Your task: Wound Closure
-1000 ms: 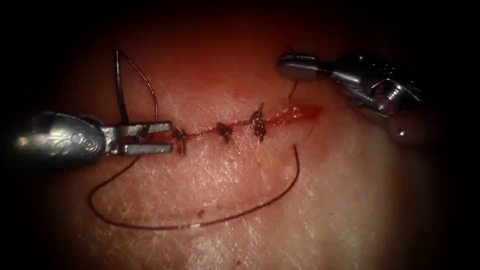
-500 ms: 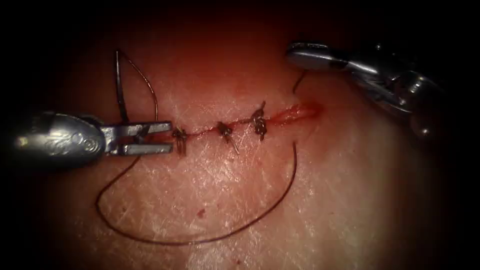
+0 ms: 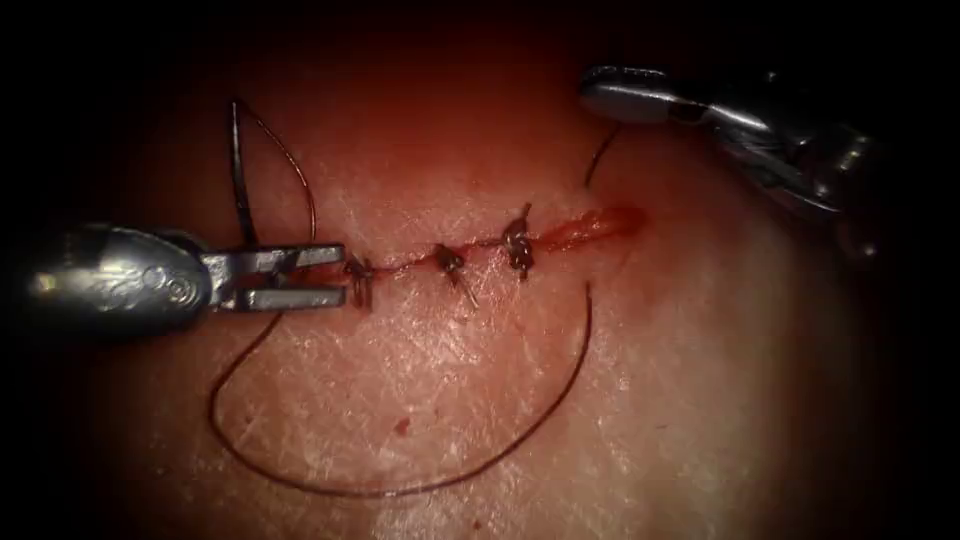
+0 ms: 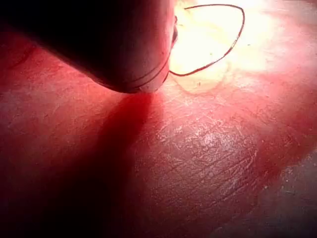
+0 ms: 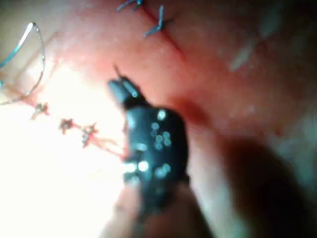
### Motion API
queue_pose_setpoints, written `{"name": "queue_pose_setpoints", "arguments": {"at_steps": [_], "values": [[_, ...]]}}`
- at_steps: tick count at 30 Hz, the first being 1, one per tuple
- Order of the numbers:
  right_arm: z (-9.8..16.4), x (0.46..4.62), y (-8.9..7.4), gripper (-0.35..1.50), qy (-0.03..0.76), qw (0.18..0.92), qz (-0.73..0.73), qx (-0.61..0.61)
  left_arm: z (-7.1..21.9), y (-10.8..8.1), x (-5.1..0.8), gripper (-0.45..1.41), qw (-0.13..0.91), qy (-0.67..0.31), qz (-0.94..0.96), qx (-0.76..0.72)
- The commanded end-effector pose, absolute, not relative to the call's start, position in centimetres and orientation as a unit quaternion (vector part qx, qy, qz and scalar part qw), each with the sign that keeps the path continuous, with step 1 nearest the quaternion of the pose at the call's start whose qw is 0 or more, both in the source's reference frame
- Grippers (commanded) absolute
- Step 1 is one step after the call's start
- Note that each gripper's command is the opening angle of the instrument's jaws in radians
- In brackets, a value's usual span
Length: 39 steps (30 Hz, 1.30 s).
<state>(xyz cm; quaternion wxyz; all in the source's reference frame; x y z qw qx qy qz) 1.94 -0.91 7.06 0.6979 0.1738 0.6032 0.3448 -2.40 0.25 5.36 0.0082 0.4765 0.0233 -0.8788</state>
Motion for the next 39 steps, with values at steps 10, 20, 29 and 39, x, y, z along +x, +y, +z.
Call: {"name": "queue_pose_setpoints", "arguments": {"at_steps": [10,20,29,39], "values": [[7.14,2.04,-0.9,0.26,0.609,0.695,0.343,0.171,5.4,0.26,-2.41,-0.45,0.008,0.024,-0.879,0.477],[7.01,1.78,-0.99,1.4,0.614,0.692,0.354,0.139,5.34,0.4,-2.21,-0.45,-0.003,0.024,-0.883,0.47],[6.68,1.15,-0.93,1.47,0.597,0.707,0.372,0.075,5.38,0.46,-2.13,-0.05,-0.055,0.044,-0.871,0.487],[6.75,1.13,-1.14,1.47,0.591,0.716,0.364,0.075,5.32,0.49,-1.91,0.86,-0.2,0.115,-0.819,0.526]]}}
